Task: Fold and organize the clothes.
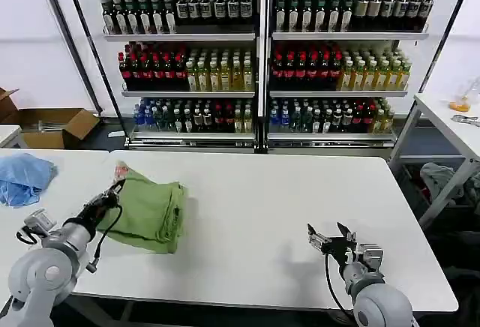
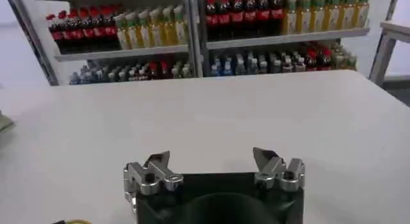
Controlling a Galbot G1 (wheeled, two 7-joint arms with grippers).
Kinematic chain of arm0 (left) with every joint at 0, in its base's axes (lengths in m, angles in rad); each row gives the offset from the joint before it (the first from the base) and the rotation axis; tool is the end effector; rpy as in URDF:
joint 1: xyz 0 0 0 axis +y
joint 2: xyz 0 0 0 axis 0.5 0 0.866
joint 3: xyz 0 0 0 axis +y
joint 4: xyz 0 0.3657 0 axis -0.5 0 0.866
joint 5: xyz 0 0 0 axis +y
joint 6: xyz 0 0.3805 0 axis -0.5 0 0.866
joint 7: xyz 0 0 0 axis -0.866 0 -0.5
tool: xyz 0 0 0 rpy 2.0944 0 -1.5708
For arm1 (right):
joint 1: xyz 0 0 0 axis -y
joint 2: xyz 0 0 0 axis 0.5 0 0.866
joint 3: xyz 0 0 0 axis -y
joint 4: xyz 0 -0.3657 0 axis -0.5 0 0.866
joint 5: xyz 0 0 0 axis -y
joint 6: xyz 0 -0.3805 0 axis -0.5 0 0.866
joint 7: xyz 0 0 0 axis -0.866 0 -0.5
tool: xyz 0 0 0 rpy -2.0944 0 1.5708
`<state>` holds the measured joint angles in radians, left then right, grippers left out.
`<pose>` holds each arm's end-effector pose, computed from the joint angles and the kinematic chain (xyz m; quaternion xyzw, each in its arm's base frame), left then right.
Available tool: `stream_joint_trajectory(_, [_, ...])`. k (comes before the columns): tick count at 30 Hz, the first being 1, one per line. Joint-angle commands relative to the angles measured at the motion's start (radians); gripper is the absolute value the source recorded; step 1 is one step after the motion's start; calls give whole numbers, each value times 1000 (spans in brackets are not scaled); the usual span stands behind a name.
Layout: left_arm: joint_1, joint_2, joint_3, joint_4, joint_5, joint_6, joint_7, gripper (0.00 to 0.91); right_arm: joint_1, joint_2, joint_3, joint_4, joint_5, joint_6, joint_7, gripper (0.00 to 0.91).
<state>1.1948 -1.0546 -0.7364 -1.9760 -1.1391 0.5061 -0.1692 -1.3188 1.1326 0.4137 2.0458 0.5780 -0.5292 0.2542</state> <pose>0.3159 0.1707 -0.1998 -0.0444 -0.9595 0.2507 0.1206 0.2732 -0.0477 -0.2726 0.0468 -0.9744 -0.0320 0.2177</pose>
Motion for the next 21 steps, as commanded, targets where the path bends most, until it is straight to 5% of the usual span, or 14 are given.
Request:
stream_joint_trajectory(1, [-34, -5, 144, -133, -55, 23, -36, 30, 4, -2, -2, 1, 1, 0, 0, 907])
stream_joint_trajectory(11, [-90, -188, 440, -130, -41, 20, -98, 30, -4, 8, 1, -5, -8, 1, 1, 907])
stream_joint_trajectory(21, [-220, -358, 596, 148, 77, 0, -130, 30, -21, -6, 29, -1, -7, 3, -1, 907])
